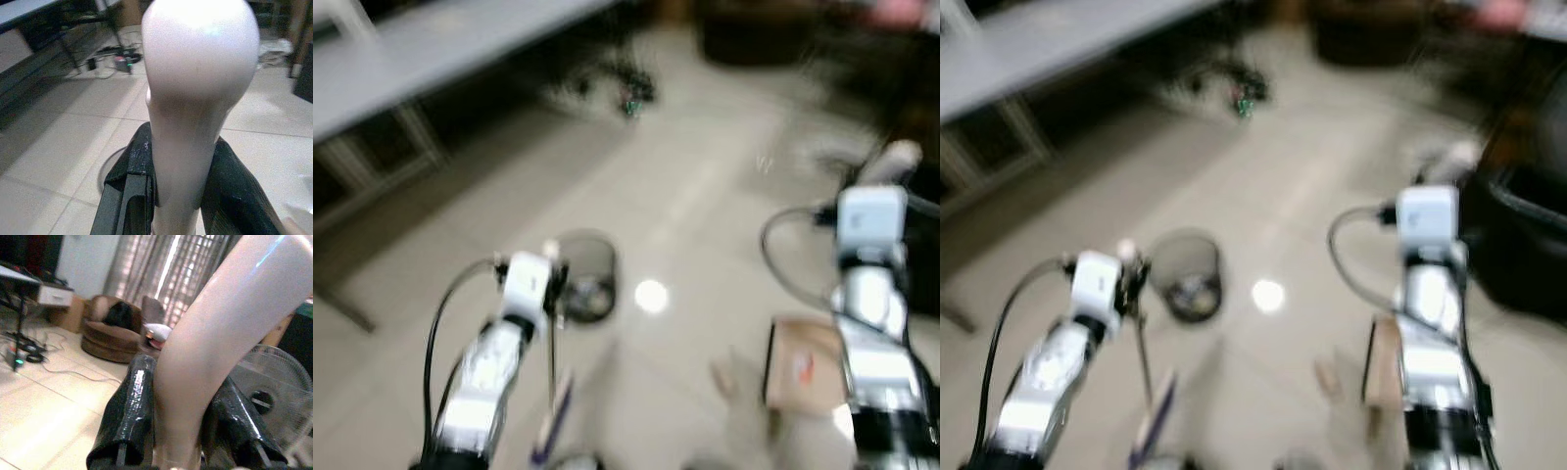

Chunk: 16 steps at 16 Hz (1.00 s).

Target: Sweep floor

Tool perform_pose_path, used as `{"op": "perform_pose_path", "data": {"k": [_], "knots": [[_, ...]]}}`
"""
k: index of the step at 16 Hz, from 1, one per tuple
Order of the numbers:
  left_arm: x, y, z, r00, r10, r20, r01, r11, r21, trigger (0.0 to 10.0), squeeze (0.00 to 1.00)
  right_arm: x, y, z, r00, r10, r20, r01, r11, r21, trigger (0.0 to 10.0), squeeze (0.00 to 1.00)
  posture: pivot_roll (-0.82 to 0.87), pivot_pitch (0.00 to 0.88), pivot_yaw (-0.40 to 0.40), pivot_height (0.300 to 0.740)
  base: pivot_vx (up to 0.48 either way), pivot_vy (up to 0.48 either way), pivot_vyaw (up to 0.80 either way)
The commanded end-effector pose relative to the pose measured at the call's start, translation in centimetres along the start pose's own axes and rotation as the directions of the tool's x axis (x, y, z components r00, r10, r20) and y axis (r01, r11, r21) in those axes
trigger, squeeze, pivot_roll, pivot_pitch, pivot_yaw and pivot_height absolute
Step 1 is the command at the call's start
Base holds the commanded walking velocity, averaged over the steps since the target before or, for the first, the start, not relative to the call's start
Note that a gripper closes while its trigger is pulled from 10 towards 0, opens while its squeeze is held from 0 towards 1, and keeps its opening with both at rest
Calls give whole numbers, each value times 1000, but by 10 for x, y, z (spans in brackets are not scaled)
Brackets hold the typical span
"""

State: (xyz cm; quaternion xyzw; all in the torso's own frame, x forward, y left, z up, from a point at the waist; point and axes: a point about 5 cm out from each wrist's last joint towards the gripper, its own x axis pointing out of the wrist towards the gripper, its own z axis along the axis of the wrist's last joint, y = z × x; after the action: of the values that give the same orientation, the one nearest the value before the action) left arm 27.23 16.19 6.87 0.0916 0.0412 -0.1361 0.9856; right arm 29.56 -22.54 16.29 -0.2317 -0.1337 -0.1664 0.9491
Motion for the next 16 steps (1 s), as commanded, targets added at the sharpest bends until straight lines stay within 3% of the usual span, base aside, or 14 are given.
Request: {"op": "perform_pose_path", "data": {"k": [1,4,8,16], "knots": [[0,11,10,997,47,59,-48,999,14,10000,0,3,-4,16,998,-36,61,35,999,8,10000,0,-50,55,81,740,0,0,-800],[8,14,21,991,87,99,-88,996,8,10000,0,-2,0,5,998,-60,-28,63,992,111,10000,0,-58,42,89,740,0,0,-800],[17,10,32,983,87,164,-88,996,1,10000,0,-14,18,-10,987,22,-158,26,955,294,10000,0,-54,28,84,740,0,0,-800],[25,17,47,966,124,226,-121,992,-25,10000,0,-22,30,-11,982,61,-179,1,945,327,10000,0,-53,21,93,740,67,0,-800]]}}
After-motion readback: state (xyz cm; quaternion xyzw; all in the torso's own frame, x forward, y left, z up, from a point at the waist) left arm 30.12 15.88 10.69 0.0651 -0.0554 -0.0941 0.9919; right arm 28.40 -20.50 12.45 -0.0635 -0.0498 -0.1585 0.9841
